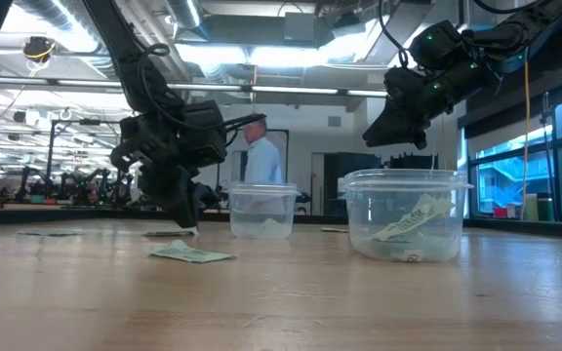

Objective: Pick and place Stevia / Truvia into bins
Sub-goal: Put the green stevia packet into the top transparent container

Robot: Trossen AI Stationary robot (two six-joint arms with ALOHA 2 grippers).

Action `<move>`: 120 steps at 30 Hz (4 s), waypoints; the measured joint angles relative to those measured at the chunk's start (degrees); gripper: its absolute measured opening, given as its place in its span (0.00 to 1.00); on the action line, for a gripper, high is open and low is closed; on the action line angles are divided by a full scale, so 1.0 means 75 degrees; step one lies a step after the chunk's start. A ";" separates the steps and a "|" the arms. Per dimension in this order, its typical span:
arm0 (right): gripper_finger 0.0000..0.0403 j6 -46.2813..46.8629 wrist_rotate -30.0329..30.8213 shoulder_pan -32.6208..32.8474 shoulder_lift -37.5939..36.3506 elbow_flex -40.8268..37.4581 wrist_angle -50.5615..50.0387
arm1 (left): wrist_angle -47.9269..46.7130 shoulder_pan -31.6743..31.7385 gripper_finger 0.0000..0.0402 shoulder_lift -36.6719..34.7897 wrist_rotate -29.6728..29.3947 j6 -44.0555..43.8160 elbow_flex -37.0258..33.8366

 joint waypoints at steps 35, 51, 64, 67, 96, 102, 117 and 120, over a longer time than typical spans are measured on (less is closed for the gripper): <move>0.29 -0.0159 0.0003 0.0002 0.0000 0.0000 -0.0005 | -0.1933 0.0262 0.00 -0.1172 0.0133 -0.0101 0.1421; 0.29 -0.0376 0.0000 -0.0001 0.0000 -0.0001 -0.0316 | -0.1053 -0.0331 0.00 -0.1545 0.0166 -0.1142 0.2480; 0.29 -0.0561 0.0000 0.0002 0.0000 -0.0003 -0.0435 | -0.0581 -0.1169 0.00 -0.1065 -0.0797 -0.0851 0.2460; 0.29 -0.0563 0.0000 0.0000 0.0000 -0.0003 -0.0515 | -0.0724 -0.1160 0.01 -0.0785 -0.0835 -0.0836 0.2457; 0.29 -0.0593 0.0003 -0.0001 0.0000 -0.0003 -0.0741 | -0.0628 -0.1190 0.15 -0.0083 -0.1637 -0.1084 0.2605; 0.29 -0.0593 0.0001 -0.0001 0.0000 -0.0003 -0.0749 | -0.0928 -0.1220 0.23 -0.0642 -0.1656 -0.1090 0.2726; 0.29 -0.0599 0.0000 0.0002 0.0000 -0.0003 -0.0759 | -0.1980 -0.3538 0.27 -0.1435 -0.3057 -0.2584 0.2739; 0.29 -0.0599 0.0002 -0.0001 0.0000 -0.0003 -0.0761 | -0.2122 -0.3993 0.28 -0.1401 -0.3694 -0.3241 0.2736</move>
